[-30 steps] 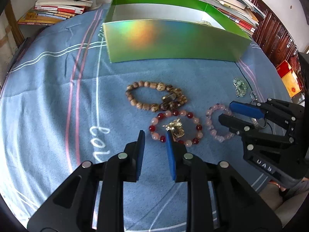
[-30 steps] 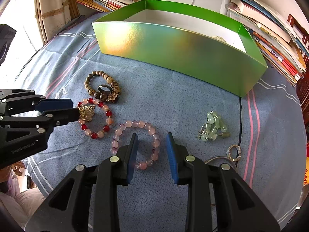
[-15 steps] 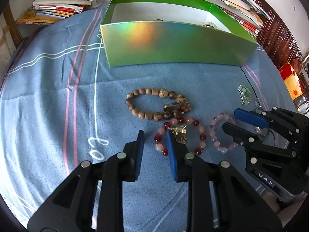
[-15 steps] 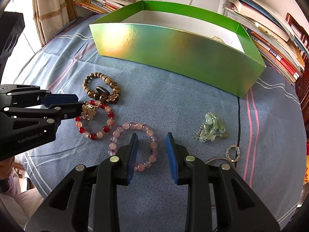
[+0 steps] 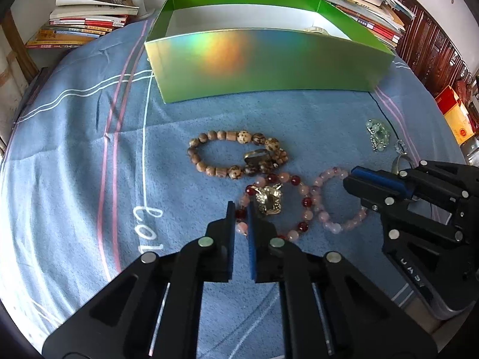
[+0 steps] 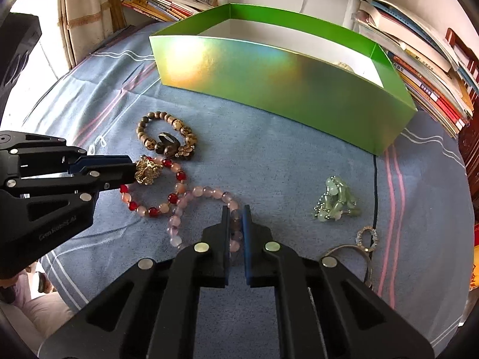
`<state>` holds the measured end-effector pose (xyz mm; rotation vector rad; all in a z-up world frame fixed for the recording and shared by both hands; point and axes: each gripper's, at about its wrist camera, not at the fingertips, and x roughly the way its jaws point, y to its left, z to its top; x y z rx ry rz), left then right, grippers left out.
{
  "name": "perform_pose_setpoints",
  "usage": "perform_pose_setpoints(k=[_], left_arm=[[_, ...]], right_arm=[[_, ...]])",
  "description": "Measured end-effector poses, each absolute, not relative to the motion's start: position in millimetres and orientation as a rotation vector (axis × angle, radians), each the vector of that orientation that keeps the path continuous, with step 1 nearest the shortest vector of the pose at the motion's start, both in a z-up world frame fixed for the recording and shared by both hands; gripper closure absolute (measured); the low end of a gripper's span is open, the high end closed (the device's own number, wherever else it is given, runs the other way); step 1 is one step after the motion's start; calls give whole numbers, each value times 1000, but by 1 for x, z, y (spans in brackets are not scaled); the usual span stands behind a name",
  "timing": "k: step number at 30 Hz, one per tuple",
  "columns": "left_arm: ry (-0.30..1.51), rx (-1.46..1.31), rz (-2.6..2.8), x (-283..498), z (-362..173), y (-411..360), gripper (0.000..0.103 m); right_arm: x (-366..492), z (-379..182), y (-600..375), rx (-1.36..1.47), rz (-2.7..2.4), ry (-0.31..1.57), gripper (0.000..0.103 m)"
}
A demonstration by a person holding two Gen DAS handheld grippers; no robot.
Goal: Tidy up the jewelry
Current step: 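Grasp the red-bead bracelet with the left gripper while the right grasps the pink-bead bracelet, then carry both bracelets into the green box and open both grippers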
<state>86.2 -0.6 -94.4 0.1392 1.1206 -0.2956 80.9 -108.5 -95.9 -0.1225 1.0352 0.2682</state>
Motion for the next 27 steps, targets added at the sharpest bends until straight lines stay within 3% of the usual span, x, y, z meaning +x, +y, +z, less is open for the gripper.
perform_pose_setpoints(k=[17, 27], left_arm=[[833, 121, -399, 76, 9, 1, 95], [852, 104, -395, 97, 8, -3, 95]], right_arm=[[80, -8, -128, -109, 236, 775, 95], [100, -18, -134, -106, 211, 814, 95]])
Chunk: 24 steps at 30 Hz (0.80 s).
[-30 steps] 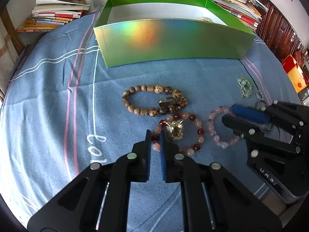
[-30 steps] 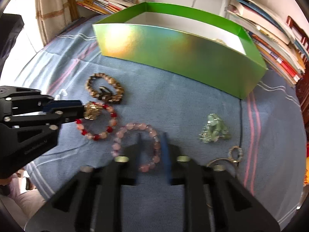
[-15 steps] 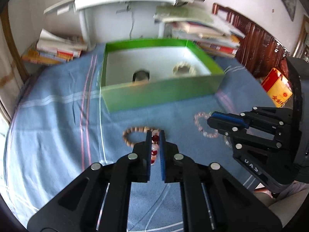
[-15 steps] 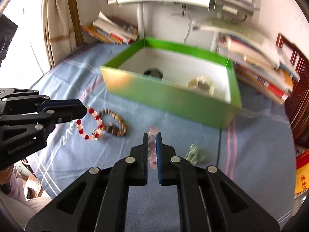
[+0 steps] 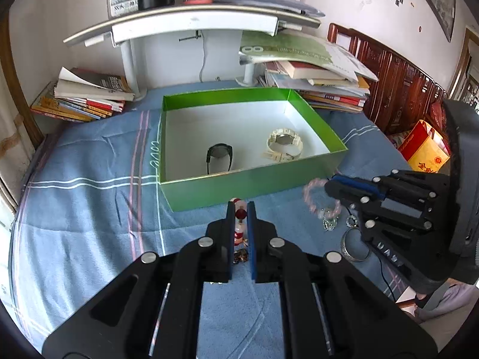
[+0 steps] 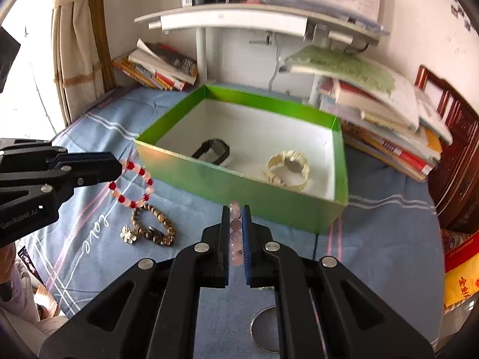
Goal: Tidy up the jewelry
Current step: 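Carry both bracelets into the green box and open both grippers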
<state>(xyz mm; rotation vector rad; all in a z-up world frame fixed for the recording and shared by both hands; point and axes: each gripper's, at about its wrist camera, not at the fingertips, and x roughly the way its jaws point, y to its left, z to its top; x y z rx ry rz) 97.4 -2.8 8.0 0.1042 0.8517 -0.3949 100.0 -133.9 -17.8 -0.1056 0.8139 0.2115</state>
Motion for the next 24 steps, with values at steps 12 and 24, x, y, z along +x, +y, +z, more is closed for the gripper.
perform_pose_setpoints(k=[12, 24], left_arm=[[726, 100, -335, 162, 53, -8, 95], [887, 49, -237, 235, -16, -6, 93]], right_arm=[[155, 37, -154, -42, 177, 676, 95], [225, -33, -136, -35, 131, 873, 91]])
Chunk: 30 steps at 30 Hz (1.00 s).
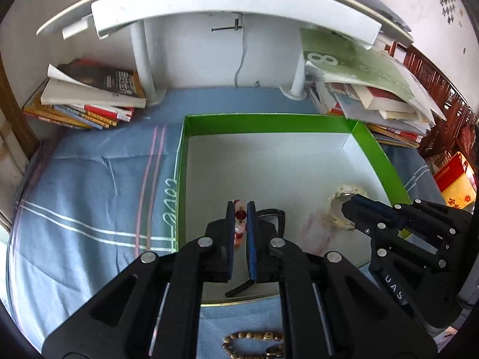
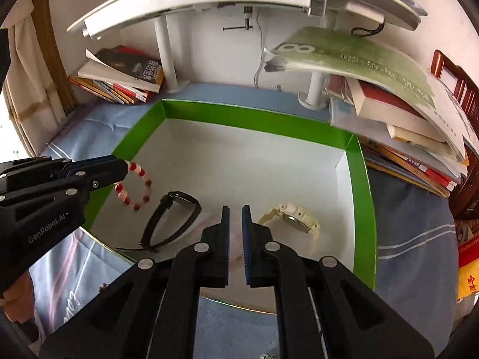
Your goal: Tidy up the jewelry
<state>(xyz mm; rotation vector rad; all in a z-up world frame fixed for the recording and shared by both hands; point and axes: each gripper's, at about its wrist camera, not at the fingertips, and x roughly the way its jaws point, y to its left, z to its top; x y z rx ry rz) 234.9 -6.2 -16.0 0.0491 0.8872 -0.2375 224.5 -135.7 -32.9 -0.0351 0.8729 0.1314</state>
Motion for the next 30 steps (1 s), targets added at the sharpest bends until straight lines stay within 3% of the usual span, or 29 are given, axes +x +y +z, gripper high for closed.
perform_pose_setpoints(k=[1, 3, 10, 17, 30], left_arm=[[880, 44, -236, 234, -14, -5, 90], [851, 32, -243, 224, -5, 2, 75], [841, 105, -130, 161, -5, 34, 67], [969, 180, -140, 134, -52, 38, 65], [1081, 116, -203, 130, -92, 30, 61]], right_arm=[[223, -32, -137, -32, 131, 873, 87], [211, -22, -142, -4, 153, 858, 65], [132, -3, -190, -10, 32, 765, 64], [106, -53, -232, 35, -77, 913, 64], [106, -89, -175, -20, 92, 1013, 64]])
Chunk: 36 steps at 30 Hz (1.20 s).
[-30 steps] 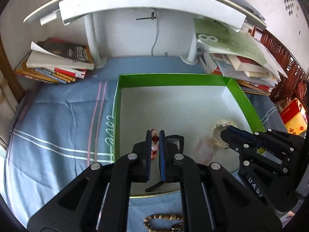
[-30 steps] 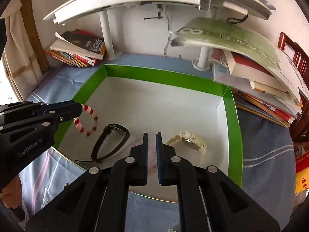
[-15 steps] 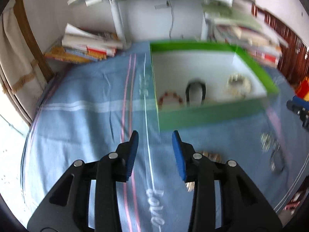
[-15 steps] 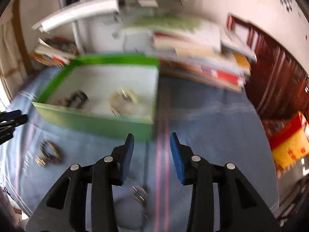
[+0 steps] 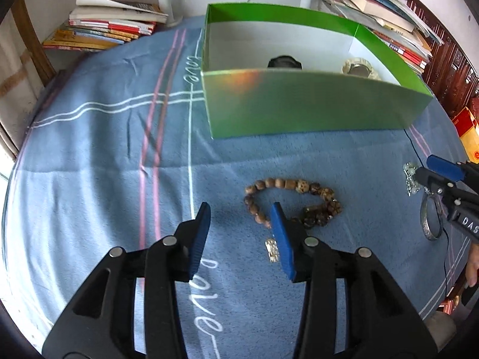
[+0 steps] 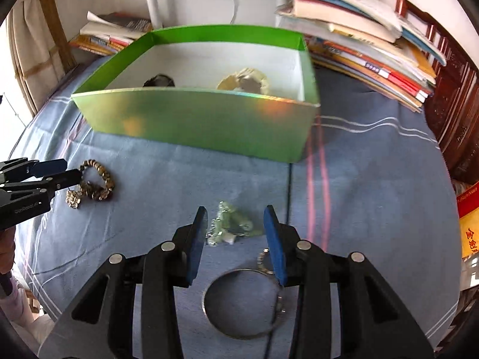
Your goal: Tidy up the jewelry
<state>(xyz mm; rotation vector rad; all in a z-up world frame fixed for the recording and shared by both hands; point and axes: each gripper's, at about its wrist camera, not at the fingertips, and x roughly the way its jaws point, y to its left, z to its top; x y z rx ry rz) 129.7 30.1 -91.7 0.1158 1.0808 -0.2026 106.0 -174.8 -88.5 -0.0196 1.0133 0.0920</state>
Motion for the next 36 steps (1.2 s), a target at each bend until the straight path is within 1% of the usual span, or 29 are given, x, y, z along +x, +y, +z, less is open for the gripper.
perform_pose_setpoints(k=[4, 5, 6, 11, 13, 14, 15, 17, 21, 24, 28, 34, 35, 36], left_arm=[[1086, 95, -212, 134, -93, 30, 61], [1086, 91, -217, 135, -93, 30, 65], [1093, 86, -227, 135, -94, 30, 75], [1091, 121, -250, 132, -98, 16, 81], [1092, 125, -268, 131, -98, 10, 81], [1091, 132, -276, 130, -98, 6, 81], [1090, 135, -285, 129, -98, 3, 81], [1090, 139, -298, 128, -98, -1, 83], [1091, 132, -316, 128, -98, -5, 90], [1096, 120, -328, 126, -98, -5, 92], [1099, 103, -325, 127, -98, -3, 92], [1098, 101, -313, 127, -98, -1, 91], [1098, 101, -308, 127, -98, -2, 89], [1097, 105, -298, 126, -98, -2, 83]], right_arm=[[111, -93, -172, -17, 94, 1031, 64], [112, -95, -172, -18, 92, 1036, 64], [114, -96, -172, -17, 91, 1039, 64], [118, -100, -169, -25, 90, 1051, 64], [119, -101, -166, -32, 99, 1046, 71], [119, -100, -164, -34, 109, 1046, 82], [119, -100, -162, -39, 113, 1045, 86], [120, -100, -159, -43, 121, 1044, 89], [119, -95, -157, -30, 139, 1024, 89], [118, -86, -156, -14, 155, 992, 89], [119, -88, -162, -5, 127, 1001, 88], [117, -90, -171, 10, 93, 1005, 83], [116, -90, -172, 10, 88, 1002, 81], [116, -89, -173, 9, 84, 1000, 79]])
